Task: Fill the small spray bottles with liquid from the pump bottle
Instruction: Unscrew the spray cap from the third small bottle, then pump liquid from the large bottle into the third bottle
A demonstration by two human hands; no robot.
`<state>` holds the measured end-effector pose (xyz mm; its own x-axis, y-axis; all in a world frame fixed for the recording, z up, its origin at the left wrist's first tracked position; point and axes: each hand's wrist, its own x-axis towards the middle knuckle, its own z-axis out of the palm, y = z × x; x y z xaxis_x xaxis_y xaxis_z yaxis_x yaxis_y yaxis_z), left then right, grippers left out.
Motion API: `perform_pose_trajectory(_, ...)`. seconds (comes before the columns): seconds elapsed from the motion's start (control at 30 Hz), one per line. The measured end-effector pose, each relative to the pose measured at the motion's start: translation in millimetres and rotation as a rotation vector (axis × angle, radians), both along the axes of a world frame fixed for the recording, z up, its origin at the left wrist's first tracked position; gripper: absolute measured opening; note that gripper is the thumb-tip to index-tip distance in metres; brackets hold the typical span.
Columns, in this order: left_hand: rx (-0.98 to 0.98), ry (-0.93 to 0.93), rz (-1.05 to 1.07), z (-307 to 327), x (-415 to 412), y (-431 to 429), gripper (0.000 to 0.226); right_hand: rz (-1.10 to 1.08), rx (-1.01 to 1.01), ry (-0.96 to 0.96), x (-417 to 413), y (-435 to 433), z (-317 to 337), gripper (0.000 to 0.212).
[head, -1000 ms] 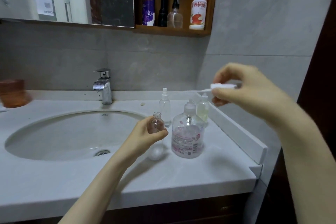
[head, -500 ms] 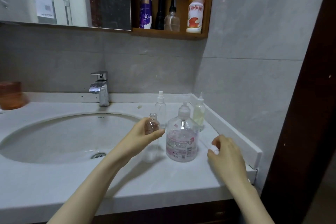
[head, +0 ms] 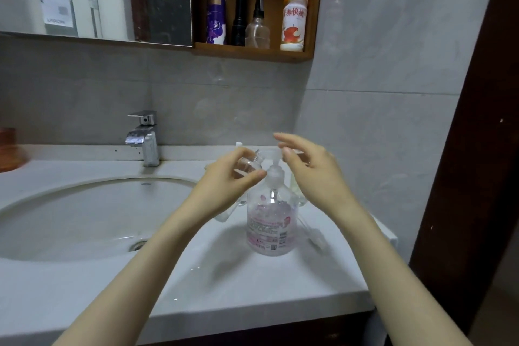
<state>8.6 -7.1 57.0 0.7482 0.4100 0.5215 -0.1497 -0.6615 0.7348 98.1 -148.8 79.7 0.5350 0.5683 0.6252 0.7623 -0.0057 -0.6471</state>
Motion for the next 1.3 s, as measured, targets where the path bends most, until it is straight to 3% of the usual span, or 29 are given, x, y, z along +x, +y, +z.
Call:
perform_pose_trajectory(0.13, 0.011, -0.035, 0.018, -2, -1, -1, 0.019, -0.012, -0.087, -0.074, 10, 16, 10, 0.014)
perform_pose_trajectory(0.33, 0.04, -0.062, 0.029, -2, -3, 1, 0.023, 0.022, -0.062, -0.026, 20, 22, 15, 0.01)
perform_pose_trajectory(0.53, 0.169, -0.01, 0.087, 9, 0, 1, 0.026, 0.061, -0.114, -0.027, 23, 22, 17, 0.022)
perform_pose_trajectory(0.7, 0.327, 0.025, 0.206, 15, 7, 0, 0.054, -0.053, -0.206, 0.045, 27, 36, 34, 0.021)
perform_pose_trajectory(0.9, 0.362, -0.018, 0.211, 12, 5, 0, 0.046, -0.057, -0.655, 0.096, 26, 60, 50, 0.024)
perform_pose_trajectory(1.03, 0.411, 0.017, 0.227, 14, 2, 1, 0.044, -0.102, -0.797, 0.064, 24, 64, 52, 0.031)
perform_pose_trajectory(1.2, 0.412, 0.022, 0.222, 15, 3, 0, 0.049, -0.084, -0.725, 0.175, 30, 67, 41, 0.038)
perform_pose_trajectory(1.3, 0.448, 0.054, 0.236, 14, 6, 1, 0.044, -0.058, -0.667, 0.206, 32, 70, 35, 0.025)
